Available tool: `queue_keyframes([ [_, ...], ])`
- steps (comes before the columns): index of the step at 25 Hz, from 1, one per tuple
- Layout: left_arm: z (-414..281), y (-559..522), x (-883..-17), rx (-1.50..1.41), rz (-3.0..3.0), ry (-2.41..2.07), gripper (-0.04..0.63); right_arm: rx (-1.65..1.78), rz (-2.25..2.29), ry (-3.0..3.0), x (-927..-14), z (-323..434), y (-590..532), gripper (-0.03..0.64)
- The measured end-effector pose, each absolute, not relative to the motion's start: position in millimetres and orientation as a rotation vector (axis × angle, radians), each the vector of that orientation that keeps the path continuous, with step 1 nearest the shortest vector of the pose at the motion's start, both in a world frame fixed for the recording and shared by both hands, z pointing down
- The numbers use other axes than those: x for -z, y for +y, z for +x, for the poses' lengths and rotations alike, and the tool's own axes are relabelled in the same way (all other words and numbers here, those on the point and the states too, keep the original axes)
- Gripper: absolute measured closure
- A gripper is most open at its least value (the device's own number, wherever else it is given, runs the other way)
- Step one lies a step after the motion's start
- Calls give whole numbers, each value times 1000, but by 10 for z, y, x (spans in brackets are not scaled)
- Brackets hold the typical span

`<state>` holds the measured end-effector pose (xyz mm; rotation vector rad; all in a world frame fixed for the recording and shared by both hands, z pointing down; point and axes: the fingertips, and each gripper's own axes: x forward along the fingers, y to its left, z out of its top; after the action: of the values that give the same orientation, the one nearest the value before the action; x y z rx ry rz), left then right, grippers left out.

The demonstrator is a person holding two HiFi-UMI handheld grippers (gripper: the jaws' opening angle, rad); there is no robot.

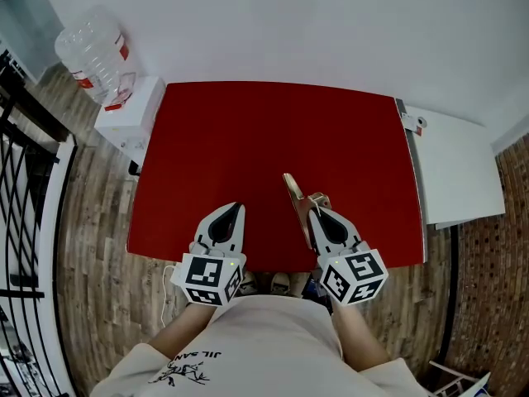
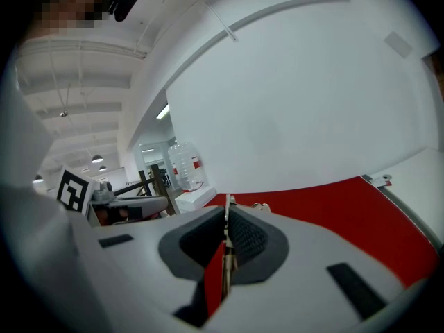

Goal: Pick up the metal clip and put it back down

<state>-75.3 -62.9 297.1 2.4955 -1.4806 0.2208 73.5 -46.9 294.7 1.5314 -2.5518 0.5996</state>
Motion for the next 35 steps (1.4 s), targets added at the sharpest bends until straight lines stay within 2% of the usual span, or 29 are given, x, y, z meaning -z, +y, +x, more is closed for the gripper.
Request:
queue_keyframes([
  [35, -702, -633, -3160, -248, 2462, -1433, 591, -645, 1514, -2547, -3011, 746, -481, 598],
])
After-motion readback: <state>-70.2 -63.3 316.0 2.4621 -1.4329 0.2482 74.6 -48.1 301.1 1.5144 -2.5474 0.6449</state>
